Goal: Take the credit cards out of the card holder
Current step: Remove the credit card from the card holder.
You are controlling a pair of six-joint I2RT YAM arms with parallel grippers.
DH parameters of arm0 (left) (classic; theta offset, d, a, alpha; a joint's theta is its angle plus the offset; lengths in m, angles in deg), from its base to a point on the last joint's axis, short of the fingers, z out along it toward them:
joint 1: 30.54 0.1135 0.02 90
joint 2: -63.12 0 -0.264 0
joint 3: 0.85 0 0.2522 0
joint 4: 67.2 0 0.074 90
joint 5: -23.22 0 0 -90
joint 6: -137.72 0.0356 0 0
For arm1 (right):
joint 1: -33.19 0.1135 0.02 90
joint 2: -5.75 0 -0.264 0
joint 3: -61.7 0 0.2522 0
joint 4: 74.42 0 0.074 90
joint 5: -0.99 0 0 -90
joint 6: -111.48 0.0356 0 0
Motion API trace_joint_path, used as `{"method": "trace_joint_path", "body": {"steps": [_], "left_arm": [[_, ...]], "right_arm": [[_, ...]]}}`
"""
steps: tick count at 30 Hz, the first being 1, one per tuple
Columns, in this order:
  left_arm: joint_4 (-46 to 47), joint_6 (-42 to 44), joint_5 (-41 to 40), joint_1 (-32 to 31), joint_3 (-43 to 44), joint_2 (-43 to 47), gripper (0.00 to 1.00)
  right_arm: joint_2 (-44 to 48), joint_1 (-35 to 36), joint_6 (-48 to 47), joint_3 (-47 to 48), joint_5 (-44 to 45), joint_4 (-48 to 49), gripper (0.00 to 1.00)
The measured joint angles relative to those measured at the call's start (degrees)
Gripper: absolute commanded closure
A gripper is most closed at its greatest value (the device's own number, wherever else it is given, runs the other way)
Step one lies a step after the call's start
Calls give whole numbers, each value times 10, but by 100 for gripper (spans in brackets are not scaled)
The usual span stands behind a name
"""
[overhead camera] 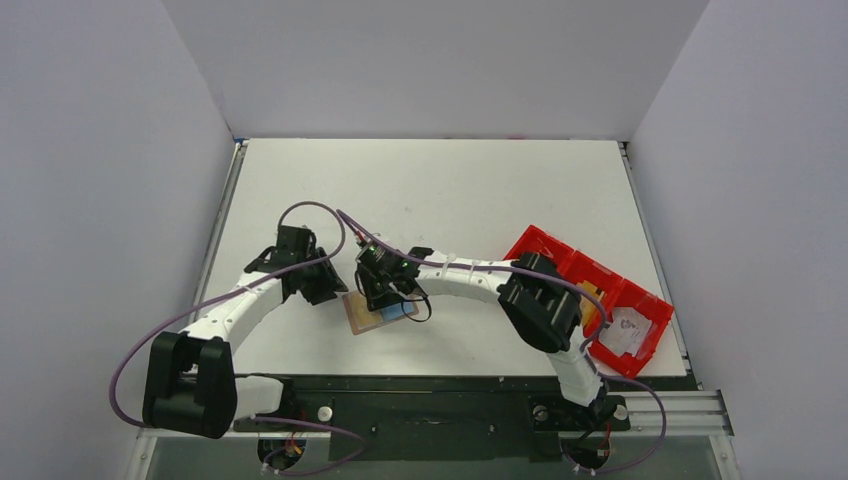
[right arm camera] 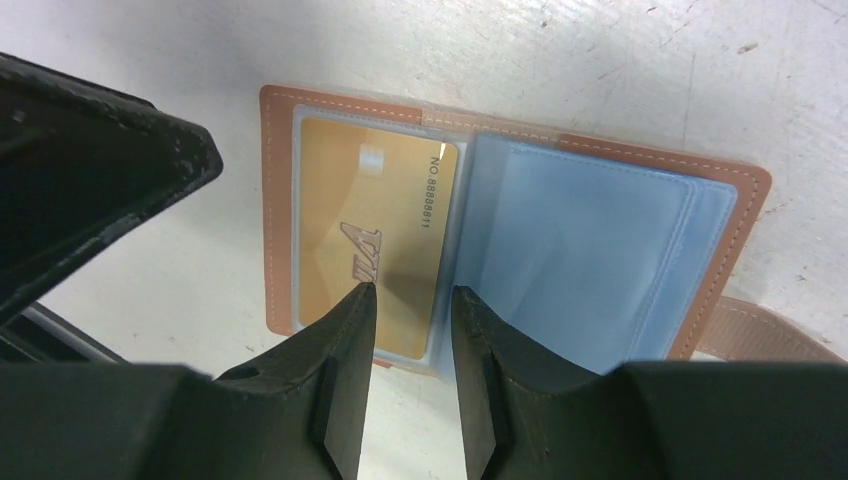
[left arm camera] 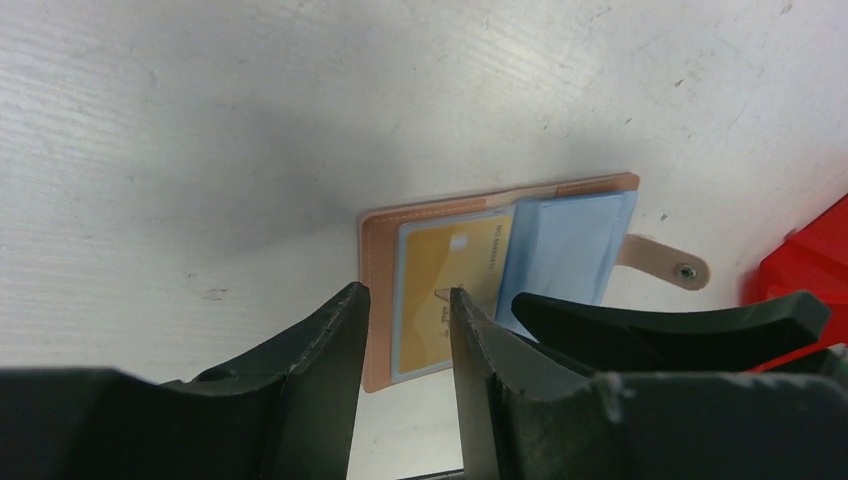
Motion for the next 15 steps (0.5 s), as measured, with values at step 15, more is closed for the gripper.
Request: {"method": "trace_joint_path", "body": {"steps": [15], "left_arm": [[20,-1,31,-42,-42,-33,100]], "right_arm": [[20,-52,59,-104,-110,149,70]]}}
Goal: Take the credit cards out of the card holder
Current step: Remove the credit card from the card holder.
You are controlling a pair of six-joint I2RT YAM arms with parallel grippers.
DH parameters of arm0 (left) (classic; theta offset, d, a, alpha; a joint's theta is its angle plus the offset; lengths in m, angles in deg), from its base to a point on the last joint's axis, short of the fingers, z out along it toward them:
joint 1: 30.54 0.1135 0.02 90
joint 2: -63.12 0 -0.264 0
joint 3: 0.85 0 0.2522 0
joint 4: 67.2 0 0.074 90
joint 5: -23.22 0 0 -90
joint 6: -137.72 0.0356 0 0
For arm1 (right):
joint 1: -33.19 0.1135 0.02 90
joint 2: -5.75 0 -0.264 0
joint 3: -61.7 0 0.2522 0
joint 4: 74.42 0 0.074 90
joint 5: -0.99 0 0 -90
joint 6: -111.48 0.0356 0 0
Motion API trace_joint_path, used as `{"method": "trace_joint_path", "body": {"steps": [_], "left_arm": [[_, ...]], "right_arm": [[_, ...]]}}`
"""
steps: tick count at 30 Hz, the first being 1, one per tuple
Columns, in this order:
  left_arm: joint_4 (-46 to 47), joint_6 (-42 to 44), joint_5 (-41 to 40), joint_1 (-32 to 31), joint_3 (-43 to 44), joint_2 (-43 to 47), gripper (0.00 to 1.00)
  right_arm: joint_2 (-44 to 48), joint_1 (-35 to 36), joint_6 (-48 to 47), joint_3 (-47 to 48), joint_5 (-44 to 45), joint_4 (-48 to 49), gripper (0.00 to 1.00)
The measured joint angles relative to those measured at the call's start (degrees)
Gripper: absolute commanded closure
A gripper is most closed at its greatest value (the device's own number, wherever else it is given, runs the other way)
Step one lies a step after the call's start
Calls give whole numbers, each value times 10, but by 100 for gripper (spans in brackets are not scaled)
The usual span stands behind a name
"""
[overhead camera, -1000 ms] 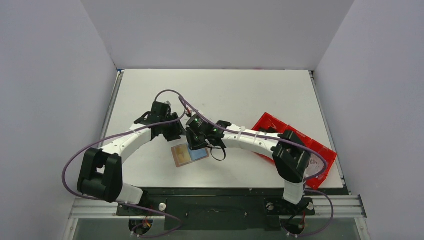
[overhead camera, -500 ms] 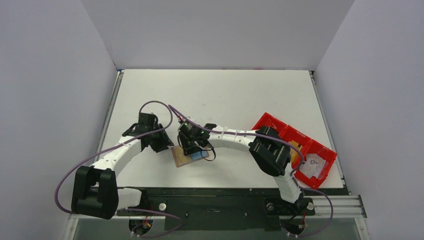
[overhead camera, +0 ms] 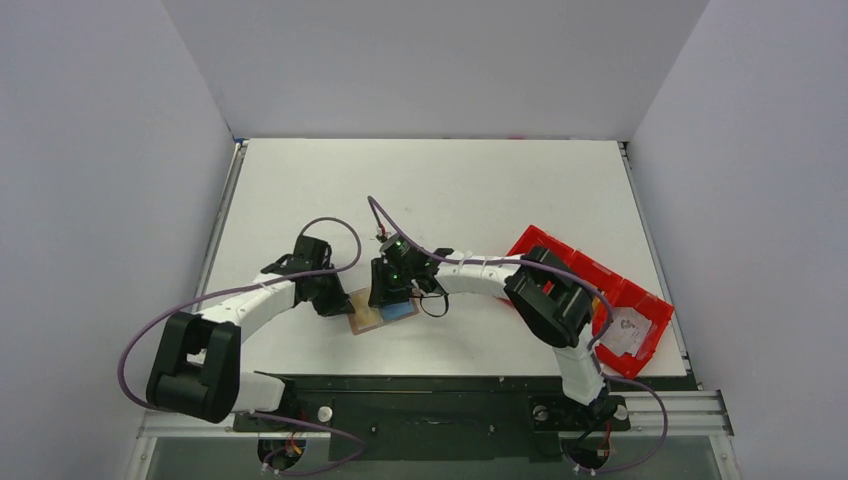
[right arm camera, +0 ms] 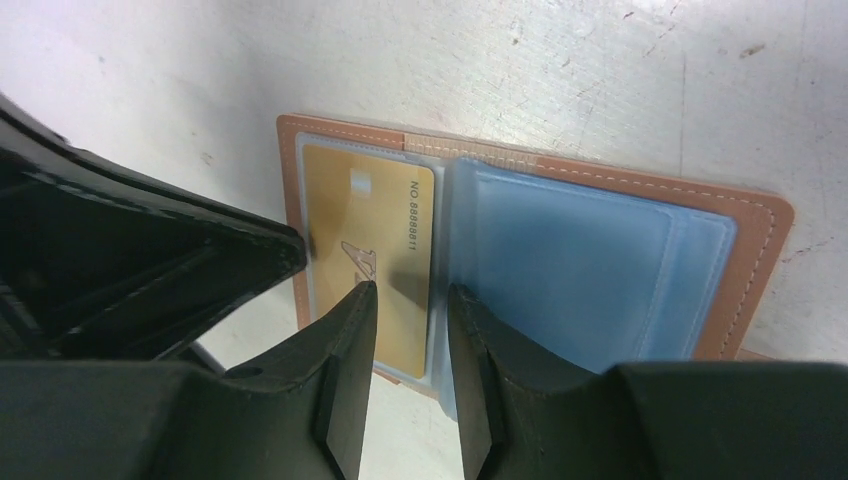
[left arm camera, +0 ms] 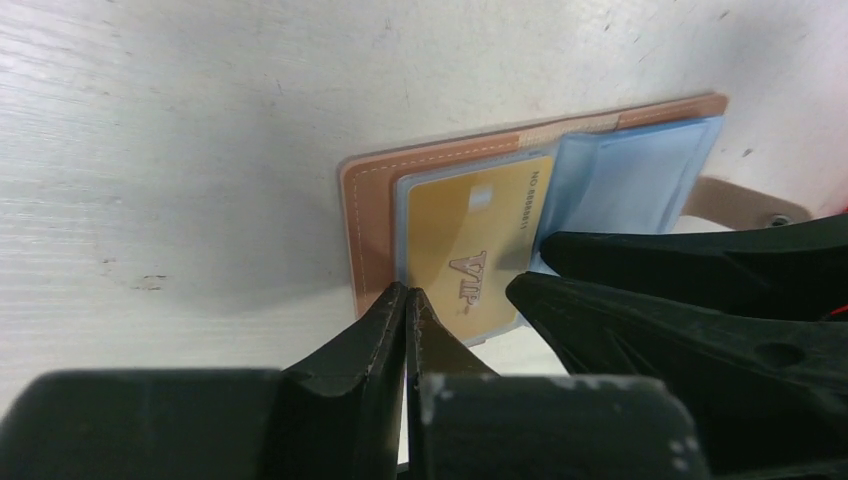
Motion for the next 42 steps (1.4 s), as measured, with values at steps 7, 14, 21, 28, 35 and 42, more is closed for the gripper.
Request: {"method": "trace_joint_path", "body": {"steps": [7,14,21,28,35,42], "left_arm": [[4,-2,-14,-21,6,-30,100],[4,-2,-27,-32,23,-49,100],[4,-2,-37,-39,35,-60,100],[10,-2,-45,-50,43,-69,100],[24,-7,-47,-62,47,-76,100],[24,-12,-50,-65,48,-78,100]], "right_arm": [[18,-18,45,-62,-35,86,72],[21,-29,84,-97,-58,141,79],[21,-47,123,-132,-92,200,80],[21,-55,142,-148,-104,229,84],[21,-55,144,-151,-104,233,87],[21,-57,144,-156,-104,238,91]]}}
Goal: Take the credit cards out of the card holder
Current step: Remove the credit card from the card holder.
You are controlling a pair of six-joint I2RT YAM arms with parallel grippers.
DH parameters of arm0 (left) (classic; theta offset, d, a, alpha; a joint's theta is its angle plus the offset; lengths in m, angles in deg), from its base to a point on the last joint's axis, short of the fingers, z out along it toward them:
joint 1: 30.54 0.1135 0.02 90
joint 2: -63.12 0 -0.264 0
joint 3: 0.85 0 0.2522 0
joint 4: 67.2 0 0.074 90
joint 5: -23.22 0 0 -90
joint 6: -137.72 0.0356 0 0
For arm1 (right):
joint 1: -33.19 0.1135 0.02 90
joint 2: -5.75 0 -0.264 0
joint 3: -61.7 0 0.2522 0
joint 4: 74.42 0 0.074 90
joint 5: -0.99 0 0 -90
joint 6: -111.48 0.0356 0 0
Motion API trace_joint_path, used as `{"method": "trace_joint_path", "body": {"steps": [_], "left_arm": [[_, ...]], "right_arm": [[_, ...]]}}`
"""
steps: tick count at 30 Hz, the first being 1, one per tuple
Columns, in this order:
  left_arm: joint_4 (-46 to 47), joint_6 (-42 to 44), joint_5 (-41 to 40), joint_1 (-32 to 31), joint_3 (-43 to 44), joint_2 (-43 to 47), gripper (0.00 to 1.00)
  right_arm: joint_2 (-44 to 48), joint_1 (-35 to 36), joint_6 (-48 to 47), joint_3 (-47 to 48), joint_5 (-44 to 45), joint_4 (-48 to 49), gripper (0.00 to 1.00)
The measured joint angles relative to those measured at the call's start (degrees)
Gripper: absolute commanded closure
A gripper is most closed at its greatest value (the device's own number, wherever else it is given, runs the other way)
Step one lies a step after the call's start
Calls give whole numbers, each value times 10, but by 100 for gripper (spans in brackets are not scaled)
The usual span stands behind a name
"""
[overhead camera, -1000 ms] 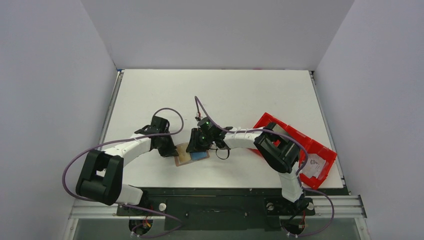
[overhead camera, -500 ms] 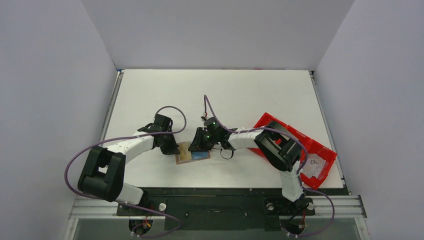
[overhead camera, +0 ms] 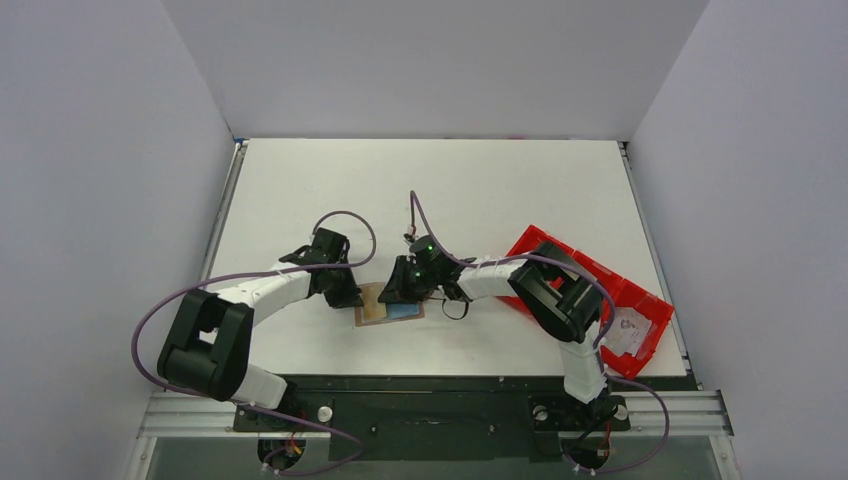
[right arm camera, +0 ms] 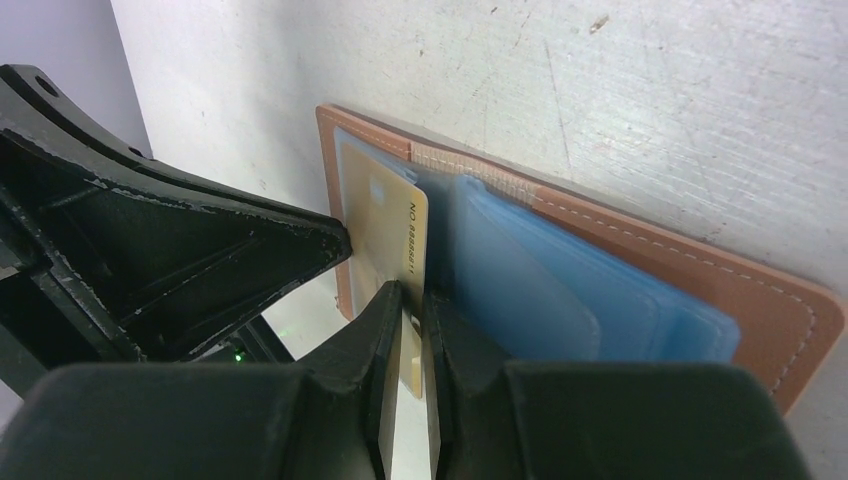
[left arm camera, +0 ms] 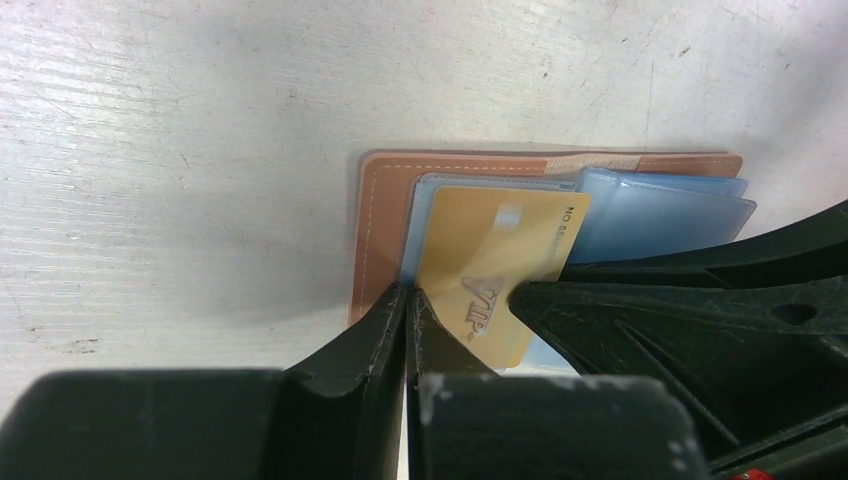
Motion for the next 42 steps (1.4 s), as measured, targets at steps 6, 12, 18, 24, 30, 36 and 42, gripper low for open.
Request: {"method": "trace_joint_path", "body": {"steps": [6,12,18,24,30,36,42], "left_arm": [[2,-9,-1,0,0,-1,100],[4,-16,0,0,0,-3,100],[4,-17,0,0,0,-3,100],[5,-18,-1,0,-1,-3,100],[5,-21,-1,0,-1,-3,100],[6,-29,-7,0,-3,-3,100],[6,-31,-8,1,-3,-3,100]], "right_arm": [[3,-13,14,-29,-14,42,88],[8,-24,40,-61,-32,88,87],[8,-28,67,-77,-42,119,87],[8,-29,77,-78,-42,127,96],[8,-33,82,-81,-44,130,100],[8,-41,82,-94,-49,142,100],[19,-56,75,-105,-56,138,100]]}}
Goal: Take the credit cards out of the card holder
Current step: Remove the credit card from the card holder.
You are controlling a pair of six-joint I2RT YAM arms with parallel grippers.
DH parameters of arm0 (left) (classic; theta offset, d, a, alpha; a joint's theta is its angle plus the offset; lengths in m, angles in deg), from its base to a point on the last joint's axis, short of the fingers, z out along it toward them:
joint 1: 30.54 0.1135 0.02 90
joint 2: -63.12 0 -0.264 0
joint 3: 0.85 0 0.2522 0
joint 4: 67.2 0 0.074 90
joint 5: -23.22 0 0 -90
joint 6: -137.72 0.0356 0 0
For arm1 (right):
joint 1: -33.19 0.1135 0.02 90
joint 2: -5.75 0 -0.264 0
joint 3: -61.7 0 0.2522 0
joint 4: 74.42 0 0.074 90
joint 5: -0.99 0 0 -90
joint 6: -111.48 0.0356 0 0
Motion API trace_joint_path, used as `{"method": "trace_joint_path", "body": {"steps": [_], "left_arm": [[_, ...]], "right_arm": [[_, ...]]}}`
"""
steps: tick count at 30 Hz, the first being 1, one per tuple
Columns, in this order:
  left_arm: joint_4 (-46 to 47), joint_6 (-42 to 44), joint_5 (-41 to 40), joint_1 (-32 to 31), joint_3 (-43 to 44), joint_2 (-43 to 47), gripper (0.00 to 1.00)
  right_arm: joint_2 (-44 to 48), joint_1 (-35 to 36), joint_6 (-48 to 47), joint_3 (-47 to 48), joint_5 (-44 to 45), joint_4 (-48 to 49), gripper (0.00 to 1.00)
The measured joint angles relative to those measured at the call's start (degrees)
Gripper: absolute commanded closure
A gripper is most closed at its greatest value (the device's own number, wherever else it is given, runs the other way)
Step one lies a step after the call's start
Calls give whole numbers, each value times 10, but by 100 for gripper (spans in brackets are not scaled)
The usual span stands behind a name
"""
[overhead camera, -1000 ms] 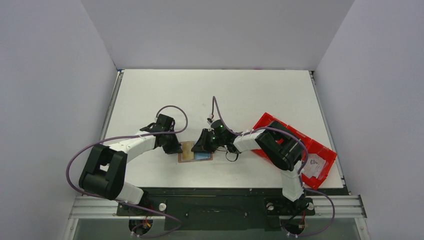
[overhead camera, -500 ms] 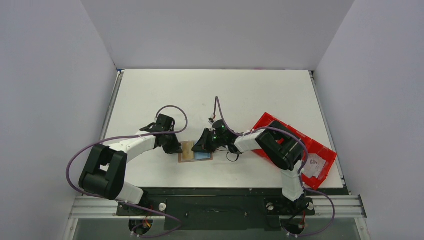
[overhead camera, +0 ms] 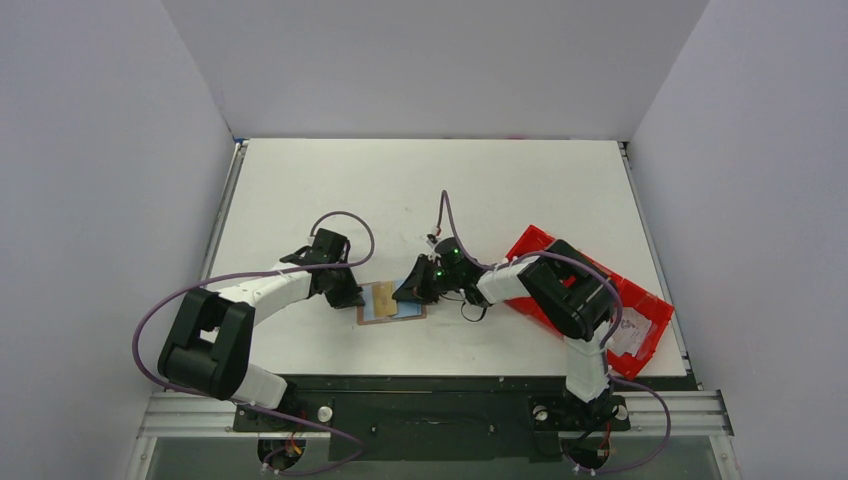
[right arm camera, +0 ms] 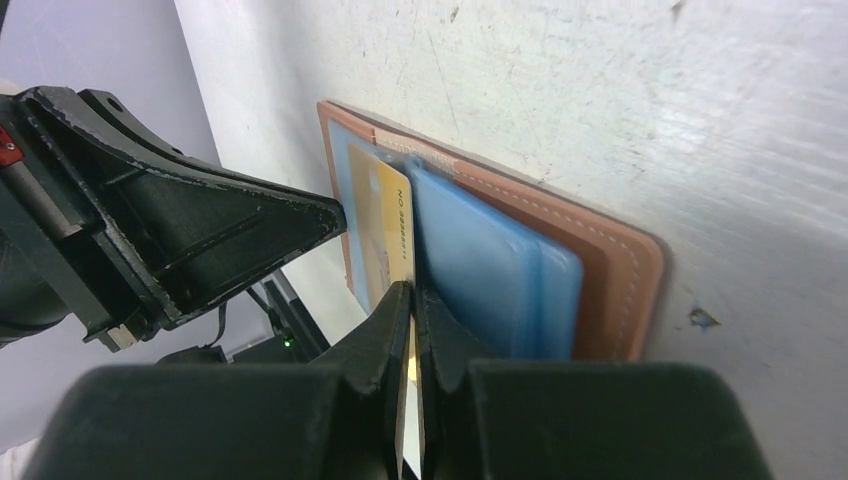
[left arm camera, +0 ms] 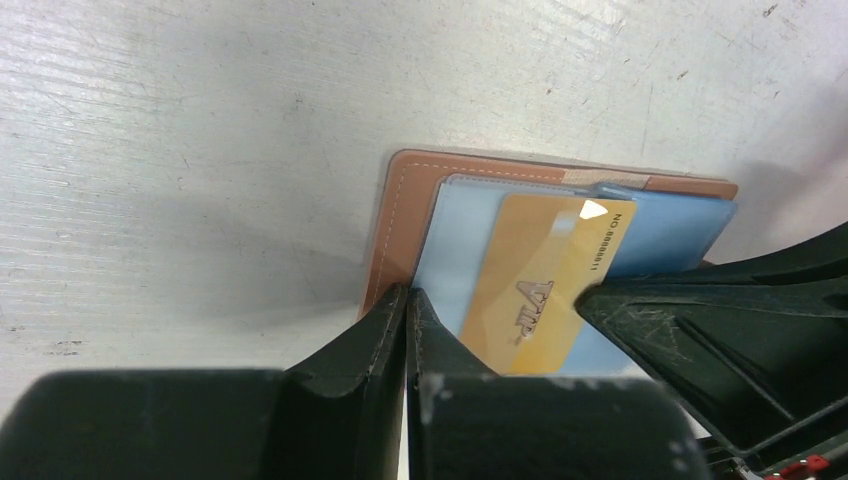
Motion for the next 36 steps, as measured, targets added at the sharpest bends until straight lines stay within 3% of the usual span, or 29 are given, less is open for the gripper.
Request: {"method": "trace_joint_path", "body": {"steps": [21,26,36], "left_arm": [[-14,8,0,-1,6,4,99],[-40,22,9,-1,36,15,74],[-27,40,92,0,93,50,59]], "right_arm": [[81,-29,-68,-17,20,-95,100],[99,-34,-70,-17,19,-105,100],[119,-48,-59,-18,-9,-100,100]]}}
